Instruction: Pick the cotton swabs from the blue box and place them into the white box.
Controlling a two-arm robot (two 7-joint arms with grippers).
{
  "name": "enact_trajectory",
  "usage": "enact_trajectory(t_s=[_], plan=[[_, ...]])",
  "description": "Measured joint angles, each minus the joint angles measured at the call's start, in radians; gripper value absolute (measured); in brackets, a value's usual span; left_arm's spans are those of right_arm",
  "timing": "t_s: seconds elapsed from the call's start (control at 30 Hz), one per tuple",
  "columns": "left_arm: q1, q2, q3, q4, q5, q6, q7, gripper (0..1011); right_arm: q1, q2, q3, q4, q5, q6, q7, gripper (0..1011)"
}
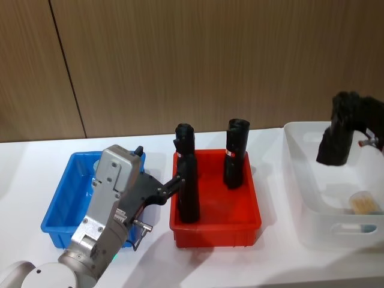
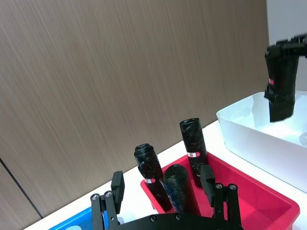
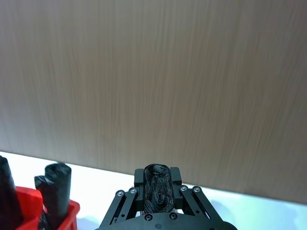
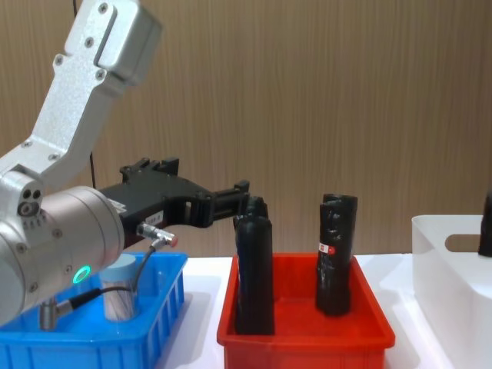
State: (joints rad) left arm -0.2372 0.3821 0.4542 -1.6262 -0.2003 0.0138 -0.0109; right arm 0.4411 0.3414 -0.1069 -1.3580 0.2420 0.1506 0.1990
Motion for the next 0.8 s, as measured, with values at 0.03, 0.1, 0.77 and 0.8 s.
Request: enact_trajectory(t_s=[0.03,0.1,0.77,0.8], plan=[[0.000,0.000,0.000,0.000,0.000,0.000,0.000,1004,0.002,-0.001,0.000,0.013,0.003,0.000,0.000,312],[0.000,0.000,0.000,0.000,0.000,0.000,0.000,1004,0.007,-0.004,-0.001,0.040,0.007,0.000,0.001,310],[0.000,0.000,0.000,0.000,0.000,0.000,0.000,1004,0.017,-0.015,-0.008,0.141,0.025,-0.017,0.008,765],[0.000,0.000,0.000,0.000,0.000,0.000,0.000,1004,0.016,-0.015,-0.008,0.140,0.025,-0.018,0.008,815]])
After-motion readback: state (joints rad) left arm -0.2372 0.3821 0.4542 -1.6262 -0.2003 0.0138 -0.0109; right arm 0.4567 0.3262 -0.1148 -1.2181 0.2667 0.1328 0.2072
